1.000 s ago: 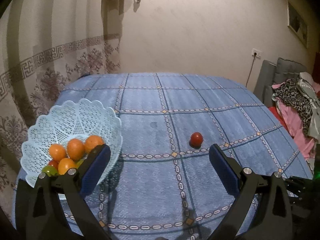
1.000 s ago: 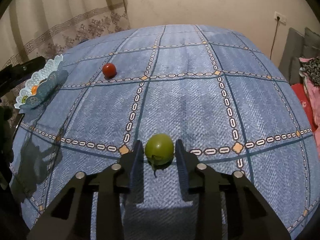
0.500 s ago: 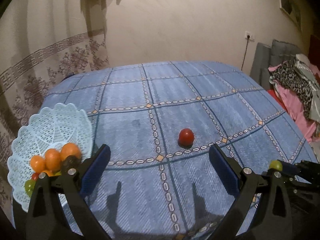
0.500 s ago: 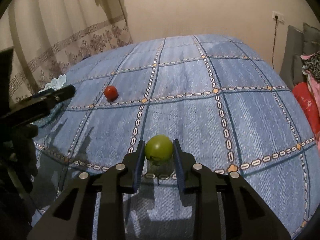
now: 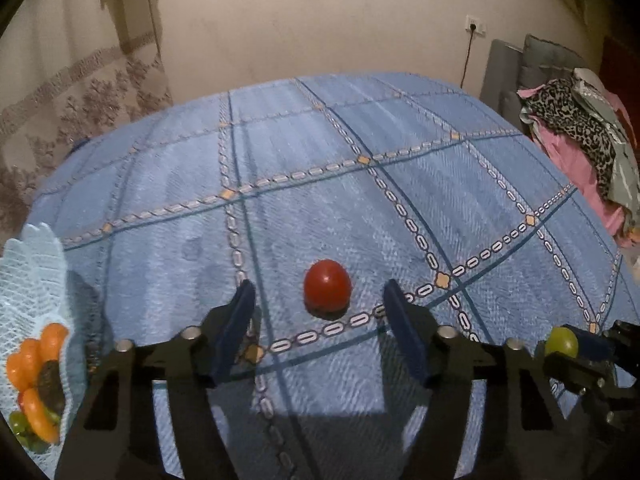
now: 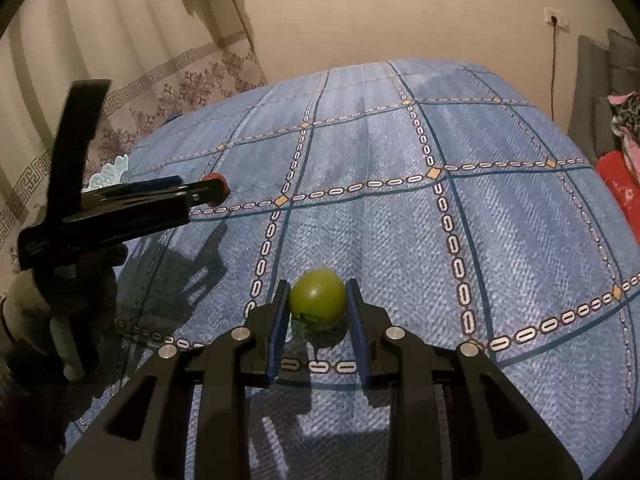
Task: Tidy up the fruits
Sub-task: 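Close the left gripper on the red tomato while the right holds the green tomato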
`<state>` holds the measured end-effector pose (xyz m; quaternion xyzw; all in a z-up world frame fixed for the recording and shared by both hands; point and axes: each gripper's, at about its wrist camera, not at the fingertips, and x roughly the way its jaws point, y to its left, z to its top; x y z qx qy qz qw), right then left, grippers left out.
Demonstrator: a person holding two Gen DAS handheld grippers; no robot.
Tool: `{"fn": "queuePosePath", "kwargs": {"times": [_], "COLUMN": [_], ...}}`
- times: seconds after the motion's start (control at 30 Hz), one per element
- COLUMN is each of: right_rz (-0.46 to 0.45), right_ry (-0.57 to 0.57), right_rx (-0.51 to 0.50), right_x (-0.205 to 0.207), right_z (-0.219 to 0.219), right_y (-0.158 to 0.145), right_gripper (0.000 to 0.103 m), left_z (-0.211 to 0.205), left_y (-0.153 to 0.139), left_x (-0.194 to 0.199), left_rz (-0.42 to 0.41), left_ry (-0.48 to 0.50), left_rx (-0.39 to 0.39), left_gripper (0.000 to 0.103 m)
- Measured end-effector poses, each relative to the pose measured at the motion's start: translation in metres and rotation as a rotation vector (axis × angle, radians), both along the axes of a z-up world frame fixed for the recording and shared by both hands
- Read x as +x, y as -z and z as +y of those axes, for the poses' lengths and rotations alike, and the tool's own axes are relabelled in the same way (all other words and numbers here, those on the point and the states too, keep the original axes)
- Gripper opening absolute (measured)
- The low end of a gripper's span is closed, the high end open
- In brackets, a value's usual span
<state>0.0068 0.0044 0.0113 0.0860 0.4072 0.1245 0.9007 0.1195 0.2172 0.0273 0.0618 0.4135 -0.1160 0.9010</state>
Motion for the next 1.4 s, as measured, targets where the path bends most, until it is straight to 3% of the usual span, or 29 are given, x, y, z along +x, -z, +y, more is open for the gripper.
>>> {"fn": "queuePosePath", "kwargs": {"times": [0.17, 0.37, 0.57, 1.4], "right_rz": [0.000, 0.004, -0.001, -0.025], "right_ry": [-0.010, -0.016, -0.013, 0.036], "right_rx": [-0.004, -0.010, -0.009, 0.010], "right_x": [0.002, 0.003, 0.003, -0.006], "right_z": [0.001, 0.003, 0.003, -0.001], "right_y": [0.002, 0.004, 0.004, -0.010], "right_gripper": [0.028, 0.028, 0.028, 0.028], "left_z": [0.001, 0.003, 0.000, 0.034], "left_y": [0.012, 0.012, 0.006, -0.048], "left_x": [0.011, 0.009, 0.000, -0.070], "left_rz": [0.038, 0.018, 0.011, -0.149], "left_ry": [-0.003, -0.003, 0.006, -0.091], "left_rx": [-0.045, -0.065, -0.073, -0.139], "left_gripper": [0.044, 0.027, 0.026, 0.026]}}
